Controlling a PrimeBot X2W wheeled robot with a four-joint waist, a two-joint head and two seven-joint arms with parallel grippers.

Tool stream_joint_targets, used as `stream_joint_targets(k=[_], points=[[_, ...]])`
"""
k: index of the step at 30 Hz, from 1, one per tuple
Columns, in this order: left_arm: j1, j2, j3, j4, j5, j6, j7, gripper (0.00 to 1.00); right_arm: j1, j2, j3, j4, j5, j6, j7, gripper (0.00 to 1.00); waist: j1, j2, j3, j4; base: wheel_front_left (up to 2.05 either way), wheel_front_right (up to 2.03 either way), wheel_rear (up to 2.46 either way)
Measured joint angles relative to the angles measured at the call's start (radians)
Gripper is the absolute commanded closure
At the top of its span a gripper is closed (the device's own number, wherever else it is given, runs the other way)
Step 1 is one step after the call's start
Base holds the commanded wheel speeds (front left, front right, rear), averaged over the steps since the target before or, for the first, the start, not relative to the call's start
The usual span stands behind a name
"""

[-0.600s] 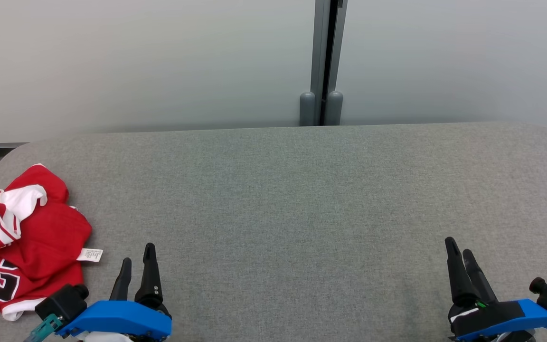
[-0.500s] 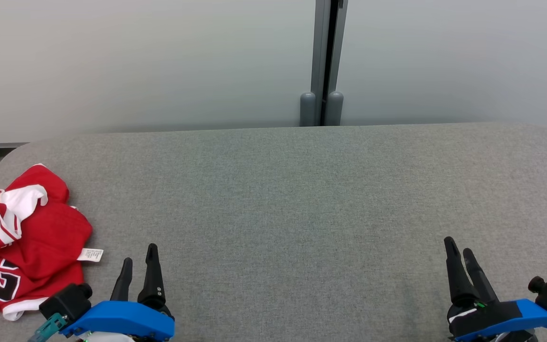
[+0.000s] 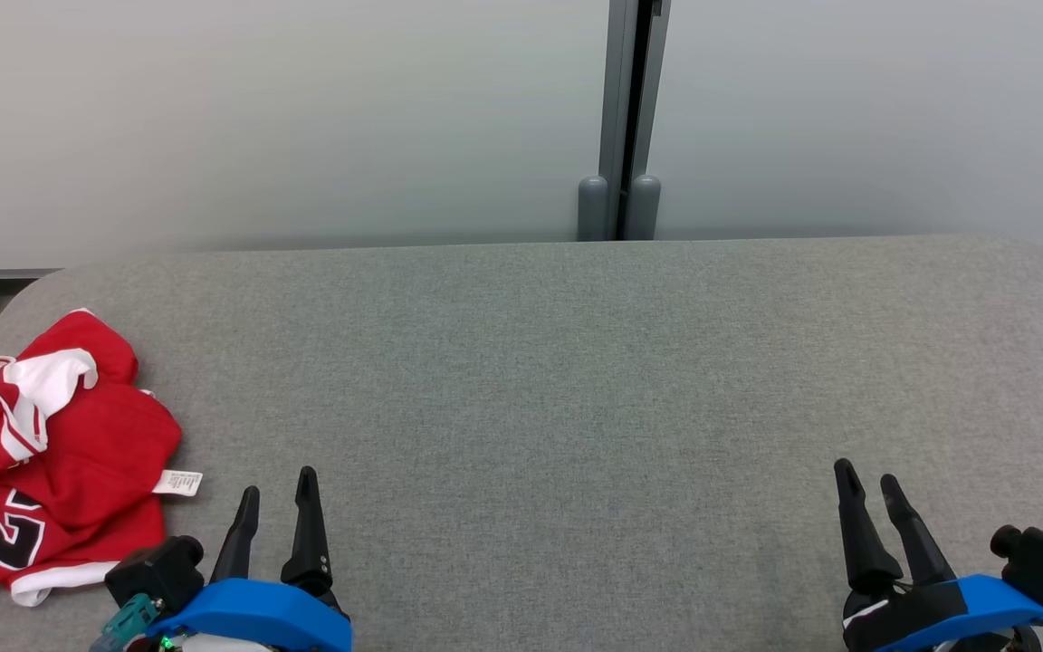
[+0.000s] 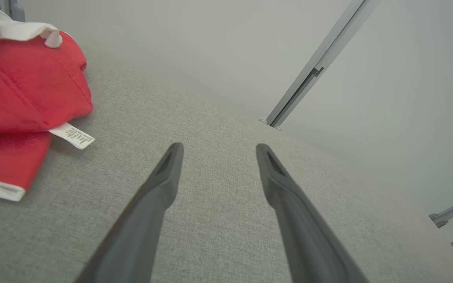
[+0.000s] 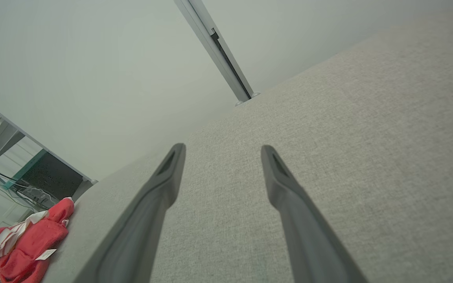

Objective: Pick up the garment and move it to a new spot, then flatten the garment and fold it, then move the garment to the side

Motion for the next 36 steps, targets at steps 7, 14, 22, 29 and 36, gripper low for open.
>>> stream_joint_targets(k=[7, 14, 22, 29, 36], points=[[0.0, 0.011, -0.023, -0.001, 0.055, 0.011, -0.015, 0.0, 0.005, 0.0, 0.005, -0.003, -0.065, 0.0, -0.012, 0.0, 0.0, 0.0, 0.001, 0.003, 0.0, 0.0, 0.0], [0.0, 0.023, -0.046, -0.003, 0.105, 0.021, -0.031, 0.0, 0.009, -0.001, 0.006, -0.004, -0.128, 0.0, -0.021, 0.0, 0.0, 0.0, -0.001, 0.003, 0.0, 0.0, 0.0], [0.007, 0.038, -0.064, -0.013, 0.16, 0.04, -0.05, 0.0, 0.013, -0.002, 0.013, -0.009, -0.201, 0.0, -0.034, 0.0, 0.0, 0.0, -0.007, 0.0, 0.0, 0.0, 0.0], [0.012, 0.047, -0.081, -0.016, 0.196, 0.049, -0.063, 0.0, 0.014, -0.003, 0.018, -0.016, -0.254, 0.0, -0.043, 0.0, 0.0, 0.0, -0.004, -0.004, 0.0, 0.0, 0.0], [0.012, 0.053, -0.097, -0.018, 0.225, 0.056, -0.077, 0.0, 0.017, -0.004, 0.02, -0.019, -0.304, 0.0, -0.052, 0.0, 0.0, 0.0, 0.0, -0.005, 0.0, 0.0, 0.0]])
